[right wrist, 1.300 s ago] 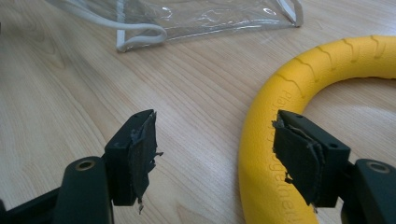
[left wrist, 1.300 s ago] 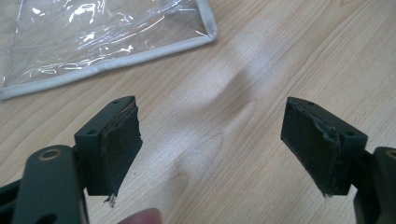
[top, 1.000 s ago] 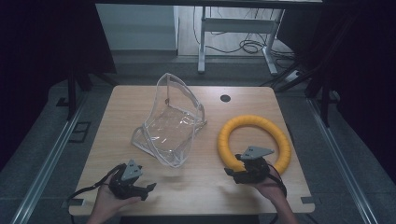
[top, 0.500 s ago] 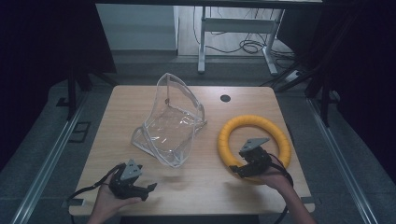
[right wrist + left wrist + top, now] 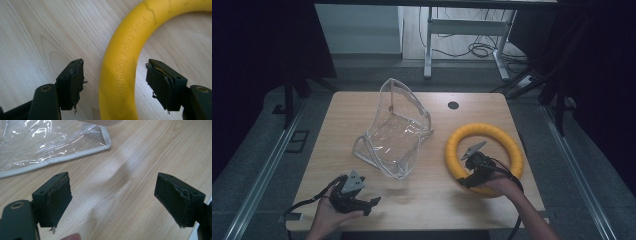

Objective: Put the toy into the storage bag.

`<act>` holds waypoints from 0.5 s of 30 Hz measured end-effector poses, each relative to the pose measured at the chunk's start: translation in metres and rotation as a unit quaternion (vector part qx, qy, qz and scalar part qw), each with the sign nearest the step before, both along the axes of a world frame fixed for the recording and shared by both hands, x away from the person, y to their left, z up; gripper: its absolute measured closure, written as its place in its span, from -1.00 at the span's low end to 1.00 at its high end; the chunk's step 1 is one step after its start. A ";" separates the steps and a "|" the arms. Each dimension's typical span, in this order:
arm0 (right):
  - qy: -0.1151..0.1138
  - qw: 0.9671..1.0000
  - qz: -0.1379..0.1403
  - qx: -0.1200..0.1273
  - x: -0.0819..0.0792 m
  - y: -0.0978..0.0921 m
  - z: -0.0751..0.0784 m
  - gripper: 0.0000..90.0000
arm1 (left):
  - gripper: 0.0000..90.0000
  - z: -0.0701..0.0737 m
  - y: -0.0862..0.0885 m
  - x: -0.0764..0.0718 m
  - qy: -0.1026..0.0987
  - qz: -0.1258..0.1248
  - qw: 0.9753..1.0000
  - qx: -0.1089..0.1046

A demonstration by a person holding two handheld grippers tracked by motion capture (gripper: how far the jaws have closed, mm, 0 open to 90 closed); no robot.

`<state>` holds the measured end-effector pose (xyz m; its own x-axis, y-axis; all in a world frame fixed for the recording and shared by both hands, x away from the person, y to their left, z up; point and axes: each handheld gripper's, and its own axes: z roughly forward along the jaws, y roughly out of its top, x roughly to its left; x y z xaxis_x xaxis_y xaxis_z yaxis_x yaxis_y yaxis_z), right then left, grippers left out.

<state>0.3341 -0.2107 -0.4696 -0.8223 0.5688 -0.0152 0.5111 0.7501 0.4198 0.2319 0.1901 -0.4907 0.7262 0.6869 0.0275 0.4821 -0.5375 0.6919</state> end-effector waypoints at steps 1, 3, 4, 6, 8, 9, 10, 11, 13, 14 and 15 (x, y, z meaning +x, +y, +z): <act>0.010 1.000 0.004 -0.017 0.003 0.004 -0.003 -0.32 | -0.69 0.000 0.000 0.000 0.001 0.002 1.000 0.002; 0.021 0.999 0.008 -0.033 0.005 0.007 -0.007 -0.32 | -0.68 0.000 0.000 0.000 0.001 0.002 1.000 0.003; 0.021 0.999 0.008 -0.033 0.005 0.007 -0.007 -0.32 | -0.68 0.000 0.000 0.000 0.001 0.003 1.000 0.003; 0.032 0.998 0.011 -0.046 0.008 0.009 -0.010 -0.32 | -0.68 0.000 0.000 0.000 0.001 0.003 1.000 0.004; 0.043 0.998 0.014 -0.054 0.009 0.010 -0.014 -0.32 | -0.67 0.000 0.000 0.000 0.001 0.004 1.000 0.006; 0.045 0.997 0.018 -0.057 0.011 0.011 -0.016 -0.32 | -0.67 0.000 0.000 0.000 0.002 0.006 1.000 0.008; 0.052 0.997 0.017 -0.062 0.012 0.012 -0.018 -0.32 | -0.67 0.000 0.000 0.000 0.002 0.007 1.000 0.009; 0.055 0.996 0.022 -0.070 0.014 0.013 -0.021 -0.30 | -0.67 0.000 0.000 0.001 0.003 0.008 1.000 0.010; 0.059 0.995 0.026 -0.078 0.015 0.014 -0.023 -0.28 | -0.67 -0.001 0.000 0.001 0.003 0.008 1.000 0.010; 0.059 0.995 0.026 -0.078 0.015 0.014 -0.023 -0.28 | -0.66 -0.001 0.000 0.001 0.003 0.008 1.000 0.010; 0.060 0.994 0.026 -0.084 0.015 0.014 -0.023 -0.26 | -0.66 -0.001 0.000 0.001 0.004 0.008 1.000 0.011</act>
<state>0.3492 -0.1963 -0.4929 -0.8525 0.5227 -0.0060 0.5082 0.8313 0.2253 0.2325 0.1897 -0.4914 0.7152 0.6979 0.0373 0.4958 -0.5442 0.6767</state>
